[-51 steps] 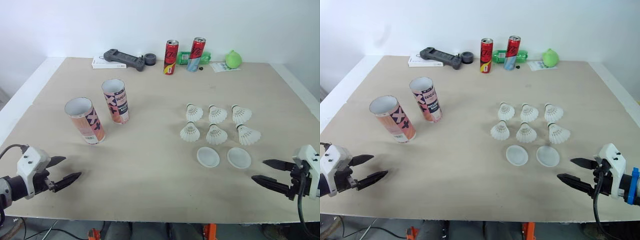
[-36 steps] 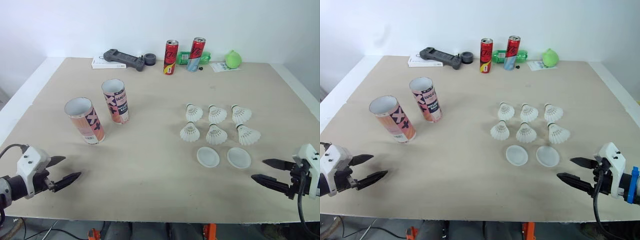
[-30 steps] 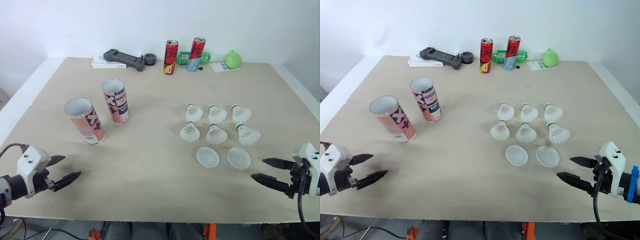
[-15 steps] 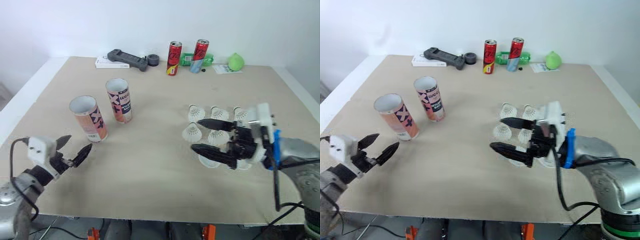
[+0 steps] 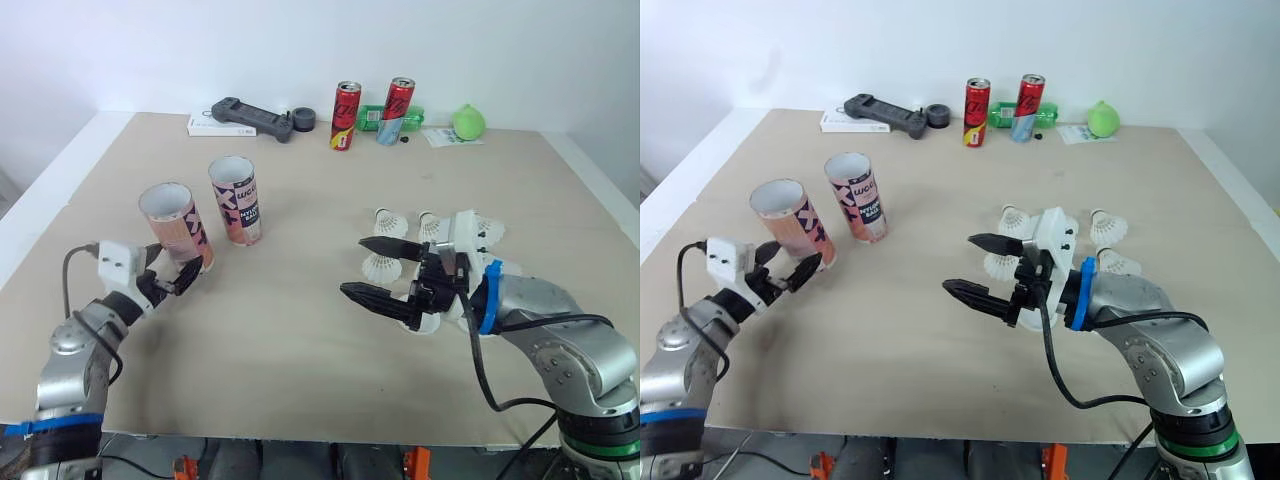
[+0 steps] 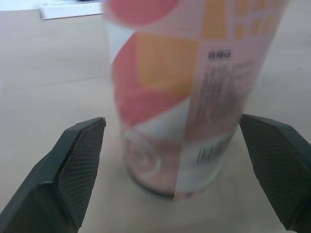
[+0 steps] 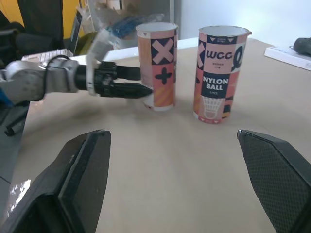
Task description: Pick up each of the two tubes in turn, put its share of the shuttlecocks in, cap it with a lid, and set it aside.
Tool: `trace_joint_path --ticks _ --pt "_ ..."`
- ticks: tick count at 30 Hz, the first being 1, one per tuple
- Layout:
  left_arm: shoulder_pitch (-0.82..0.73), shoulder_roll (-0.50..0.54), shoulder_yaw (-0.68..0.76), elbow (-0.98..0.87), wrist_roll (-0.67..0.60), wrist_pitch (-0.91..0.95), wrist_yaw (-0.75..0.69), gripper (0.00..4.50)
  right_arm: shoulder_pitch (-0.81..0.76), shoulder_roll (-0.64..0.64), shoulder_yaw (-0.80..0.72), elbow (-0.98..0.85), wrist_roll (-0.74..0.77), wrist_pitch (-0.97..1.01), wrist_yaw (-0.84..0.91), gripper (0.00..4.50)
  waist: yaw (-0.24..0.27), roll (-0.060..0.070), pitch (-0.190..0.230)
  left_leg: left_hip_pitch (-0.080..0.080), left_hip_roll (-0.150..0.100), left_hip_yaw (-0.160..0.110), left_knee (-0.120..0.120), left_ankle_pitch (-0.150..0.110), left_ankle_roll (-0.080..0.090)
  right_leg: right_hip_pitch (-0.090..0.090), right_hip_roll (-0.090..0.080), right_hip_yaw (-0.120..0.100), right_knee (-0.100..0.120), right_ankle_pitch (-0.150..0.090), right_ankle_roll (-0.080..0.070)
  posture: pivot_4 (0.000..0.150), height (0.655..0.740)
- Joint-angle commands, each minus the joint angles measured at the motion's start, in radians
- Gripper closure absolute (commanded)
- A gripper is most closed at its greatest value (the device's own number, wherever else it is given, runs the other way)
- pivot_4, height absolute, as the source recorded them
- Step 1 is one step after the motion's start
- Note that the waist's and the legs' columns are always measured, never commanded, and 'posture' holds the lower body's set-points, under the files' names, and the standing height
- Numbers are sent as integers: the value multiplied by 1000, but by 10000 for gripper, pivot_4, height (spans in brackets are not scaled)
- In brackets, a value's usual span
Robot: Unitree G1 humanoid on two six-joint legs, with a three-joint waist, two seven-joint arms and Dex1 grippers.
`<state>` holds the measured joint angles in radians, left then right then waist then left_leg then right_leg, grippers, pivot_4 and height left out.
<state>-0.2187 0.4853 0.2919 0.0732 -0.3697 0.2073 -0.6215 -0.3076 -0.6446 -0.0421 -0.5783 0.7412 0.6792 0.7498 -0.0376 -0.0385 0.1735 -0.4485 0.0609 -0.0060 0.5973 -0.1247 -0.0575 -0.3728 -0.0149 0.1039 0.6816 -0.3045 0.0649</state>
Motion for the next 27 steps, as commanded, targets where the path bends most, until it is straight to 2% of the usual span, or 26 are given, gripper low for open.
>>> trace_joint_path --ticks 1,10,13,14,15,18,21,27 --pt "-66 16 -13 63 19 -55 -22 0 0 10 -6 -51 10 2 -32 310 0 0 0 0 0 0 0 0 0 0 0 0 0 0 0 1500 7400" --pt "-203 10 -48 243 55 -132 -41 0 22 19 4 -72 -3 12 -86 310 0 0 0 0 0 0 0 0 0 0 0 0 0 0 0 1500 7400" --pt "-208 7 -57 254 62 -144 -41 6401 70 28 22 -81 -24 8 -109 0 0 0 0 -1 0 0 0 0 0 0 0 0 0 0 1 1500 7400" --pt "-205 7 -60 252 65 -144 -40 11386 89 37 24 -83 -25 11 -123 0 0 0 0 -1 0 -1 0 0 0 0 0 0 0 0 1 1500 7400" --pt "-202 6 -62 249 65 -142 -38 14205 105 44 25 -84 -28 10 -133 0 0 0 0 -1 0 -1 0 0 0 0 0 0 0 0 0 1500 7400" --pt "-176 10 -61 215 64 -135 -35 14205 169 78 40 -77 -81 -15 -188 0 0 0 0 -1 0 -1 0 0 0 0 0 0 0 0 0 1500 7400" --pt "-136 16 -60 172 63 -126 -33 14205 226 101 101 -51 -206 -76 -236 0 -1 0 0 -1 0 0 0 0 0 0 0 0 0 0 1 1500 7400" --pt "-85 20 -54 90 50 -91 -25 14205 239 185 162 63 -392 -145 -363 0 -6 -1 -1 0 0 0 0 1 0 0 0 0 0 2 1 1500 7400"
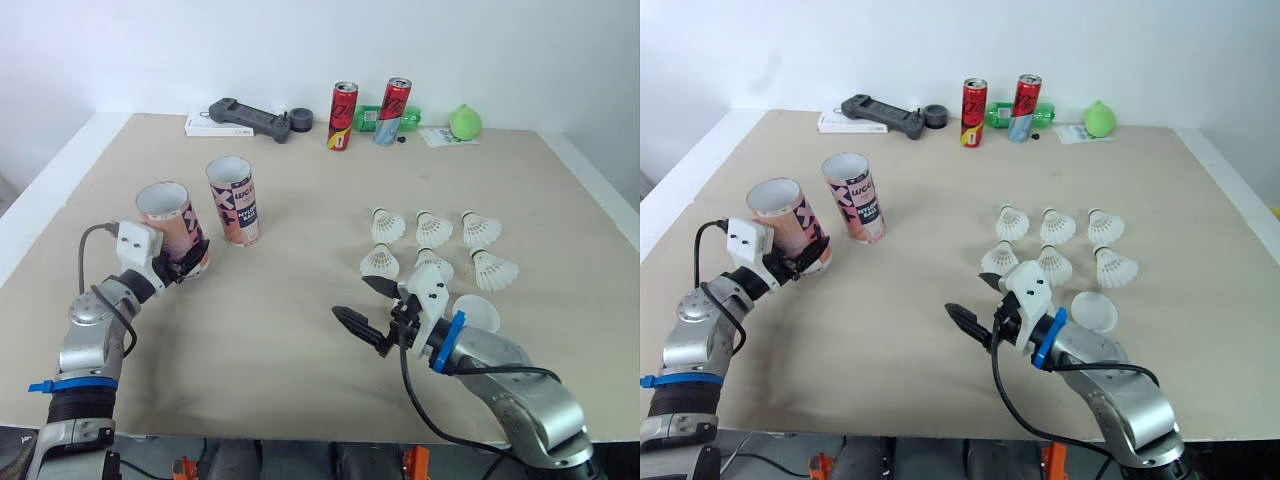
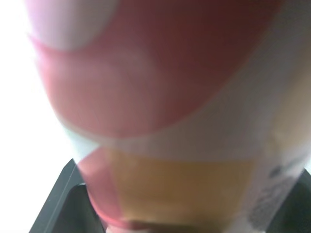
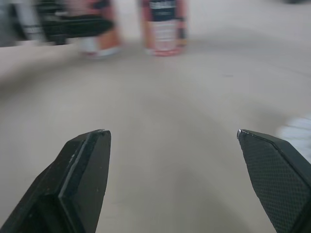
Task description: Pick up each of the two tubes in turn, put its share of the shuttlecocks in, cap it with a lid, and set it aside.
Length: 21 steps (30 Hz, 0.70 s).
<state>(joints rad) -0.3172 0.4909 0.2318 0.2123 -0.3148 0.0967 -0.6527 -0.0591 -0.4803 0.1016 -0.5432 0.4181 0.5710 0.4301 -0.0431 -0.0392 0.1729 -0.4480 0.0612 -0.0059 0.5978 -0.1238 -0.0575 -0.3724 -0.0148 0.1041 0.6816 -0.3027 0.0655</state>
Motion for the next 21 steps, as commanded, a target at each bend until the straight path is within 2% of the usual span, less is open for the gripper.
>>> trace_joint_path --ticks 1,9,21 --pt "15 13 7 -52 -8 24 8 14205 -18 43 18 47 -82 -44 -63 0 0 0 0 0 0 0 0 0 0 0 0 0 0 0 0 1500 7400" --pt "21 5 -1 -80 -14 43 9 14205 -99 164 0 165 -178 -51 -170 0 -1 0 0 0 1 1 0 1 0 -1 0 0 0 1 -1 1500 7400" --pt "18 -22 4 -105 -56 69 13 14205 -184 293 -59 246 -194 -3 -270 0 -2 0 0 -1 0 0 -1 1 0 -2 0 0 0 1 -1 1500 7400"
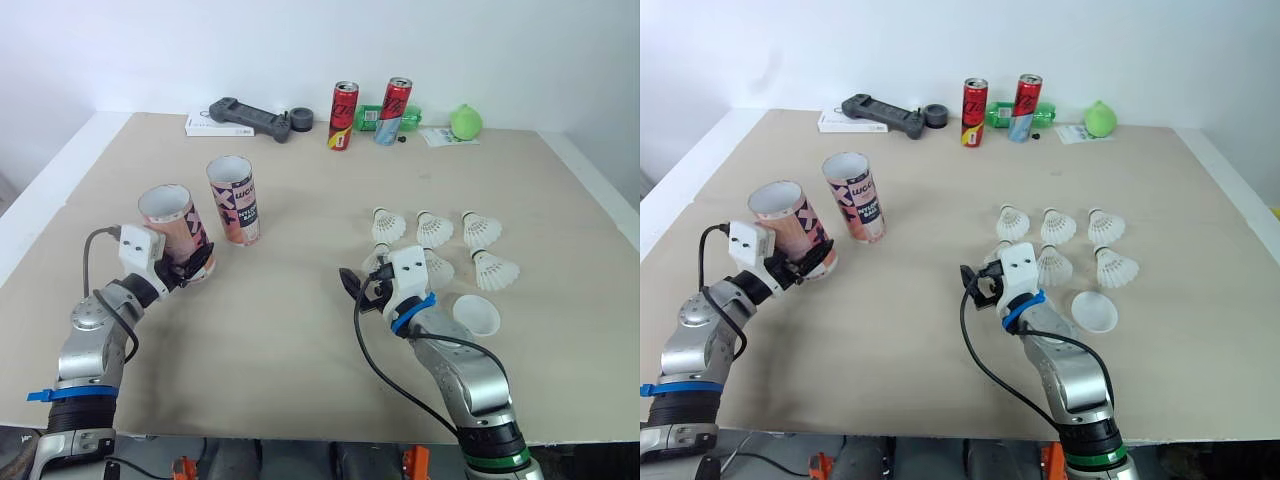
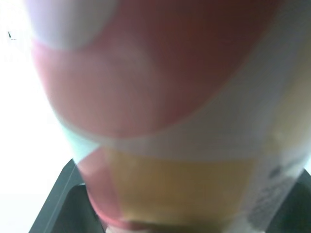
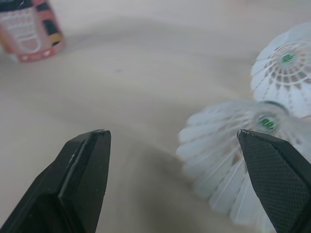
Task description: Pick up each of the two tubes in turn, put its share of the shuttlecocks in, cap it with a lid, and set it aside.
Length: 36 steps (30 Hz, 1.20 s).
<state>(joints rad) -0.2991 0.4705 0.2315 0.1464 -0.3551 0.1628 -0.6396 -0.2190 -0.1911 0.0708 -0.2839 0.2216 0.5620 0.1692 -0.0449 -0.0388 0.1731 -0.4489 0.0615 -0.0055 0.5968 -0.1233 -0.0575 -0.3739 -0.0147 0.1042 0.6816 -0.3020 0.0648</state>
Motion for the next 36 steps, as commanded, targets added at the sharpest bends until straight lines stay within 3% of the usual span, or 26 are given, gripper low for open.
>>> trace_joint_path --ticks 1,7,10,11,14,15,17,28,36 --pt "1 -2 5 -39 -16 2 0 14205 -27 12 -37 -12 10 14 -12 0 0 0 0 0 0 0 0 0 0 0 0 0 0 0 0 1500 7400" --pt "13 -5 -7 -65 -25 17 -21 14205 -35 36 -66 -6 23 39 -18 0 0 0 0 0 0 0 0 0 0 0 0 0 0 0 0 1500 7400" --pt "14 -7 -7 -65 -24 18 -22 14653 -35 48 -76 -9 30 49 -21 7900 -1 0 0 0 0 0 0 0 0 0 0 0 0 0 0 1500 7400" --pt "13 -8 -7 -64 -23 17 -23 14653 -34 50 -77 -10 33 53 -19 14900 -1 0 0 0 0 0 0 0 0 0 0 0 0 0 0 1500 7400" --pt "13 -11 -9 -59 -21 15 -26 14653 -26 57 -78 -14 34 57 -22 29675 -1 0 0 0 0 0 0 0 0 0 0 0 0 0 0 1500 7400" --pt "13 -11 -8 -58 -21 15 -27 14653 -26 59 -80 -14 33 58 -23 32559 -1 0 0 0 0 0 0 0 0 0 0 0 0 0 0 1500 7400" --pt "12 -10 -7 -55 -21 14 -29 14653 -26 62 -83 -14 31 59 -24 44283 -1 0 0 0 0 0 -1 0 0 -1 0 0 0 0 0 1500 7400" --pt "20 -6 -8 -52 -18 11 -38 14653 -2 54 -79 -54 38 54 1 44733 -1 0 0 0 0 0 -1 0 0 -1 0 0 0 0 0 1500 7400" --pt "117 66 -60 -146 47 -18 -90 14653 -34 -102 -52 -271 220 -11 335 44733 -4 1 1 0 0 1 -4 0 0 -2 0 1 0 -2 -1 1500 7400"
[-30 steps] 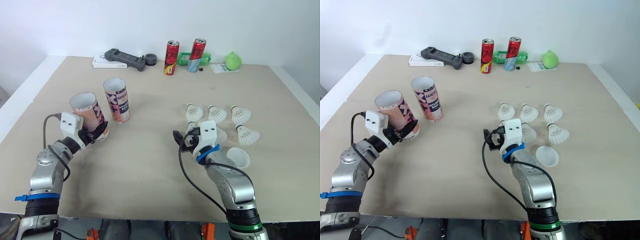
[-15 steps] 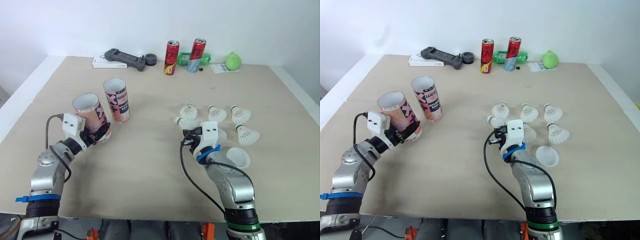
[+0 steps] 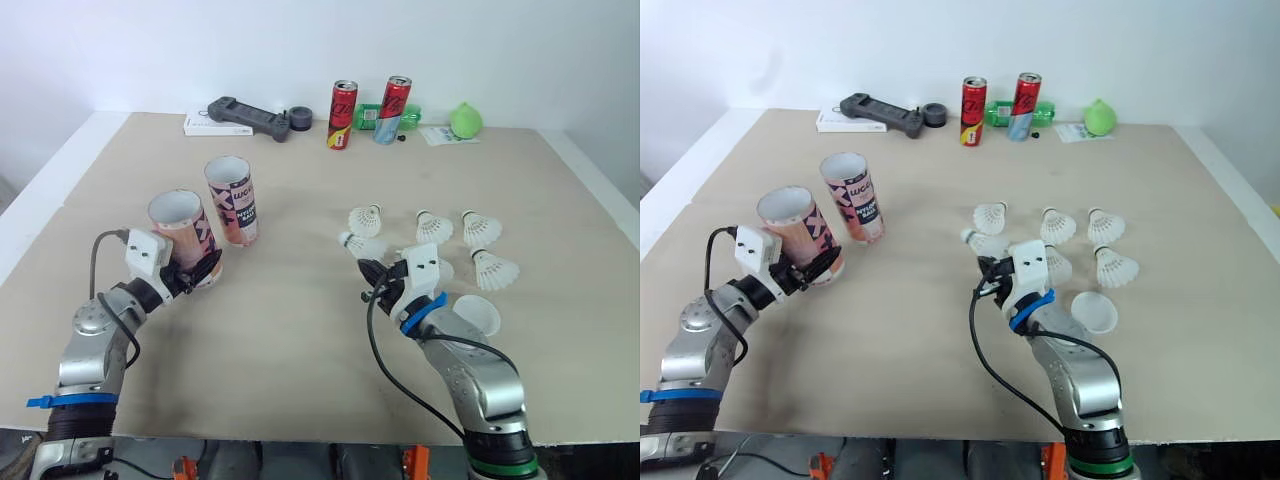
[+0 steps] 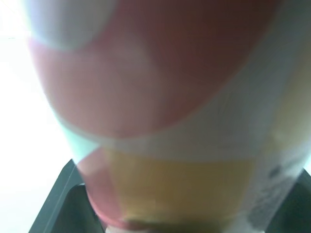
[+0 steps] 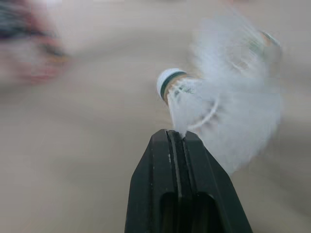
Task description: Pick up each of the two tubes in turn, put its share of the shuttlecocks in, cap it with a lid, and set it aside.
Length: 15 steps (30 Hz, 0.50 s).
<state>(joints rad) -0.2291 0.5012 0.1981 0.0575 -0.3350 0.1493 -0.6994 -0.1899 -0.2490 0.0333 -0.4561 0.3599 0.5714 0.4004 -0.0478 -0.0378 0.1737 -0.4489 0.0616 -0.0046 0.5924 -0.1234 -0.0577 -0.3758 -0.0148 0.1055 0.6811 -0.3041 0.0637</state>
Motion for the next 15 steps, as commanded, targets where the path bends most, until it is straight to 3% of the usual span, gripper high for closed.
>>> trace_joint_path --ticks 1,6,11,15 --pt "65 53 -27 -77 33 -4 -38 14653 -91 -67 -18 -109 103 -15 131 44733 -2 0 0 0 0 0 0 0 0 0 0 0 0 0 0 1500 7400" --pt "124 166 -65 -138 115 -28 -69 14653 -286 -177 5 -97 156 -4 262 44733 0 1 0 3 3 1 -2 0 0 0 0 -2 0 -1 -5 1500 7400" --pt "129 244 -124 -151 227 -48 -55 14653 -412 -273 120 -20 53 -102 410 44733 -2 2 0 6 3 5 -5 0 0 -1 -2 -1 0 -4 -10 1500 7400" --pt "119 285 -156 -186 292 -14 -38 14653 -507 -251 230 97 -51 -209 463 44733 -1 3 -1 9 3 6 -7 0 0 -1 -1 0 0 -4 -11 1500 7400"
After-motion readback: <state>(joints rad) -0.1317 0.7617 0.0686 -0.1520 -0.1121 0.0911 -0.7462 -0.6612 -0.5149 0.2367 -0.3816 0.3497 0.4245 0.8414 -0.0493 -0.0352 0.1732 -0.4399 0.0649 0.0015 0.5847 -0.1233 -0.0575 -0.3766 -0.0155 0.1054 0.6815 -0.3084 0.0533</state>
